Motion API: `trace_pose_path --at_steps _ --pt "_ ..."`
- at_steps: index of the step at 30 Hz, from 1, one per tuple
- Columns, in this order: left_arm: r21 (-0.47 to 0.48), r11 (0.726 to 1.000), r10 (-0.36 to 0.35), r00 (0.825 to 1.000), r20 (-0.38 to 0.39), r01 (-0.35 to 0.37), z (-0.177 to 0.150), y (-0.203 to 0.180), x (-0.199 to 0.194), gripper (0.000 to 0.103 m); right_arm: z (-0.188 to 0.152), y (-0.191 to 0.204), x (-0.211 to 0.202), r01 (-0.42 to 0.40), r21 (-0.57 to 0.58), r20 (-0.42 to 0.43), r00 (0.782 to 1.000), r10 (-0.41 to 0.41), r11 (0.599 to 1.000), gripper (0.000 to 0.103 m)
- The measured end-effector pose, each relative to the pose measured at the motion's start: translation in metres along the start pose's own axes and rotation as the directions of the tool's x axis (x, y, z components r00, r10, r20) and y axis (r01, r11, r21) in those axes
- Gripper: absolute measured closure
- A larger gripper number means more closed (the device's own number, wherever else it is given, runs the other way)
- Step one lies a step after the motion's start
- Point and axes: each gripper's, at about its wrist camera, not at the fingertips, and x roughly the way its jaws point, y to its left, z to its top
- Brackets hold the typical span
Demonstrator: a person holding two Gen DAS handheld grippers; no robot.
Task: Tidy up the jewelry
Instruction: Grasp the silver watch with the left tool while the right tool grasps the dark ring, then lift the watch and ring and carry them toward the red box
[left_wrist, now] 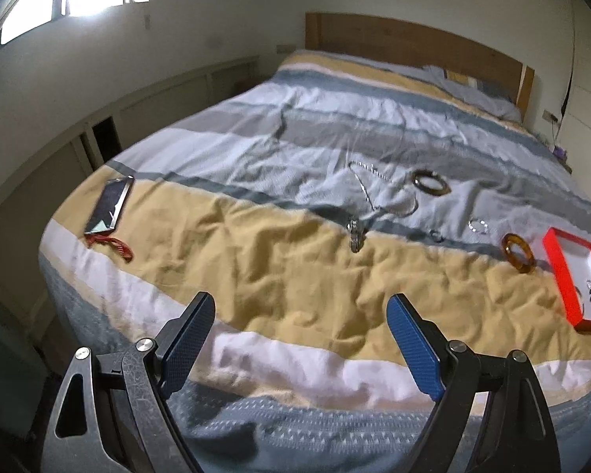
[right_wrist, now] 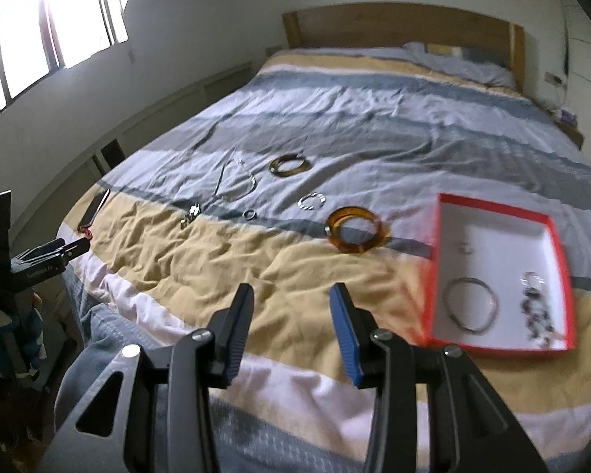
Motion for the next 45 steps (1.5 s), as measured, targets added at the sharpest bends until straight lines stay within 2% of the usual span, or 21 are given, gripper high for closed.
trace_pose_path --at_steps 7,16,24,27,29,32,33,38,45 --pt "0.013 0.999 -0.044 0.996 -0.075 0.046 0.015 -0.007 0.064 0.03 0.02 0.018 0.084 -0.063 -0.046 -0.094 0.994 0.058 0.997 0.064" --pt "0.058 0.993 -0.094 0.984 -0.149 0.104 0.048 -0.03 0.15 0.046 0.052 0.032 0.175 -0.14 -0.075 -0.156 0.98 0.127 0.987 0.065" --pt "0.063 0.99 -0.115 0.978 -0.173 0.127 0.057 -0.039 0.193 0.055 0.069 0.042 0.236 -0.186 -0.073 -0.187 0.968 0.169 0.98 0.066" --pt "0.081 0.988 -0.118 0.978 -0.174 0.134 0.058 -0.043 0.202 0.059 0.072 0.043 0.253 -0.183 -0.069 -0.196 0.966 0.167 0.981 0.069" --pt "0.092 0.986 -0.118 0.978 -0.174 0.136 0.058 -0.046 0.206 0.066 0.074 0.043 0.26 -0.183 -0.061 -0.196 0.966 0.168 0.981 0.073" --pt "0.117 0.983 -0.122 0.977 -0.177 0.144 0.059 -0.054 0.21 0.081 0.076 0.042 0.266 -0.181 -0.056 -0.195 0.966 0.167 0.982 0.081" --pt "0.122 0.983 -0.116 0.978 -0.174 0.138 0.059 -0.056 0.209 0.081 0.076 0.042 0.268 -0.18 -0.056 -0.196 0.966 0.167 0.982 0.084" --pt "0.113 0.985 -0.112 0.98 -0.163 0.131 0.06 -0.056 0.204 0.081 0.075 0.045 0.265 -0.176 -0.072 -0.192 0.968 0.159 0.982 0.084" --pt "0.072 0.986 -0.137 0.979 -0.151 0.149 0.059 -0.051 0.173 0.081 0.074 0.05 0.225 -0.179 -0.082 -0.155 0.974 0.165 0.98 0.084"
